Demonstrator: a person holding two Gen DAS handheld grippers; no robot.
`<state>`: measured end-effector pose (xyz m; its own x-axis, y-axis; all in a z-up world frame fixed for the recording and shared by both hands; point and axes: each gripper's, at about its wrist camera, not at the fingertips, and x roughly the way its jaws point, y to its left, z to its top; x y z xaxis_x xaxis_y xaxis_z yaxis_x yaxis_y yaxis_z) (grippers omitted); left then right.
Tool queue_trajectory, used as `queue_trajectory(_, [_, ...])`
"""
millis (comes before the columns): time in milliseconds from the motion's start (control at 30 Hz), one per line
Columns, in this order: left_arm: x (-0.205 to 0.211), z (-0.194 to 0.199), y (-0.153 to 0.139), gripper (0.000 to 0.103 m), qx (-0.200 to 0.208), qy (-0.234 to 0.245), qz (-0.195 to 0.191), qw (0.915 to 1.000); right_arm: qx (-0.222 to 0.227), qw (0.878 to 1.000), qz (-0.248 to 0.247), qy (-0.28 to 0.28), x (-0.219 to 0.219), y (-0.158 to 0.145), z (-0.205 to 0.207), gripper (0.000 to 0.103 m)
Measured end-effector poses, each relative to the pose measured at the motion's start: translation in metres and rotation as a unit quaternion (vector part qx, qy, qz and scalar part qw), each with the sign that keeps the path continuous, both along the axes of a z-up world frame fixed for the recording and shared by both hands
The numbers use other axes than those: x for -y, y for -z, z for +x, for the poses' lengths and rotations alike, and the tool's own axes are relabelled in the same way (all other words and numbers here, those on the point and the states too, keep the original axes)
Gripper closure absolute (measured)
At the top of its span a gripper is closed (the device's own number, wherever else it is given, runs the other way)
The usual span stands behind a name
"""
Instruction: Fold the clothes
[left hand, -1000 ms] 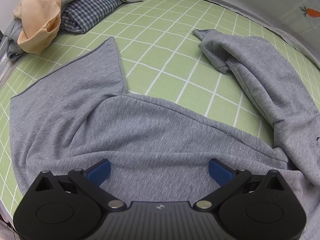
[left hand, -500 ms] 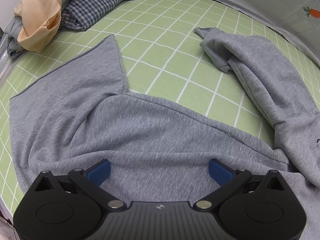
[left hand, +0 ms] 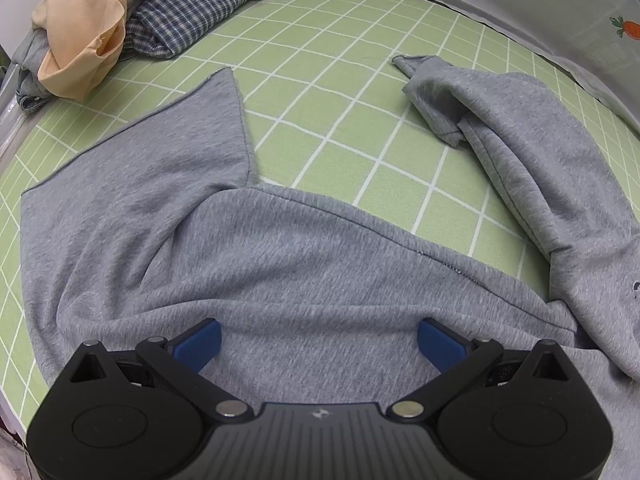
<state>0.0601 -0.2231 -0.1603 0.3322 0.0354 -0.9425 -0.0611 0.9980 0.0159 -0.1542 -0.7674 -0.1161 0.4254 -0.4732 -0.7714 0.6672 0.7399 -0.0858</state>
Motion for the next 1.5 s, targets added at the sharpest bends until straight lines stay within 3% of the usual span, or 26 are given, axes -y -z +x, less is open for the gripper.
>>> queue_trajectory(267, [0.0, 0.0, 0.0, 0.0, -0.001, 0.001, 0.0, 1.0, 0.095, 0.991, -0.078, 0.057, 0.029, -0.057, 0.018, 0.087])
queue_trajectory(300, [0.0, 0.0, 0.001, 0.0, -0.001, 0.0, 0.0, 1.0, 0.096, 0.99, -0.083, 0.066, 0.034, -0.06, 0.022, 0.073])
queue_trajectory(333, [0.0, 0.0, 0.001, 0.0, -0.002, 0.0, 0.0, 1.0, 0.072, 0.992, -0.077, 0.071, 0.04, -0.054, 0.031, 0.066])
queue_trajectory(433, [0.001, 0.004, 0.0, 0.0, -0.014, -0.002, -0.001, 0.9999, 0.012, 0.995, -0.078, 0.056, 0.032, -0.042, 0.045, 0.06])
queue_trajectory(500, [-0.001, 0.007, -0.005, 0.0, -0.018, -0.007, -0.005, 0.9998, 0.023, 0.996, -0.072, 0.048, 0.017, -0.042, 0.041, 0.028])
queue_trajectory(567, [-0.002, 0.011, -0.019, 0.0, 0.009, -0.014, -0.017, 0.9997, 0.032, 0.997, -0.058, 0.049, 0.002, -0.041, 0.037, 0.018])
queue_trajectory(767, [0.02, 0.06, -0.048, 0.0, 0.072, 0.009, -0.088, 0.9935, 0.026, 0.998, 0.004, 0.063, -0.033, -0.023, 0.021, 0.014])
queue_trajectory(900, [0.048, 0.109, -0.04, 0.001, 0.069, 0.011, -0.116, 0.9909, 0.01, 0.997, 0.026, 0.074, -0.047, -0.011, 0.017, 0.014])
queue_trajectory(1033, [0.066, 0.144, -0.026, 0.021, 0.05, -0.005, -0.13, 0.9902, 0.013, 0.995, 0.042, 0.092, -0.054, -0.011, 0.013, 0.014])
queue_trajectory(1100, [0.071, 0.154, -0.021, 0.037, 0.044, -0.012, -0.127, 0.9908, 0.013, 0.994, 0.044, 0.098, -0.054, -0.012, 0.012, 0.014])
queue_trajectory(1133, [0.073, 0.158, -0.02, 0.052, 0.046, -0.016, -0.121, 0.9914, 0.01, 0.994, 0.042, 0.099, -0.054, -0.012, 0.013, 0.014])
queue_trajectory(1200, [0.074, 0.167, -0.022, 0.093, 0.06, -0.015, -0.122, 0.9906, 0.003, 0.994, 0.035, 0.101, -0.053, -0.013, 0.014, 0.014])
queue_trajectory(1267, [0.071, 0.179, -0.031, 0.094, 0.077, -0.015, -0.144, 0.9864, -0.001, 0.994, 0.032, 0.105, -0.051, -0.014, 0.014, 0.014])
queue_trajectory(1400, [0.057, 0.207, -0.086, 0.095, 0.192, -0.018, -0.129, 0.9727, -0.001, 0.994, 0.028, 0.109, -0.049, -0.016, 0.016, 0.014])
queue_trajectory(1500, [0.031, 0.225, -0.112, 0.092, 0.249, -0.074, -0.107, 0.9597, -0.004, 0.994, 0.022, 0.107, -0.05, -0.018, 0.015, 0.014])
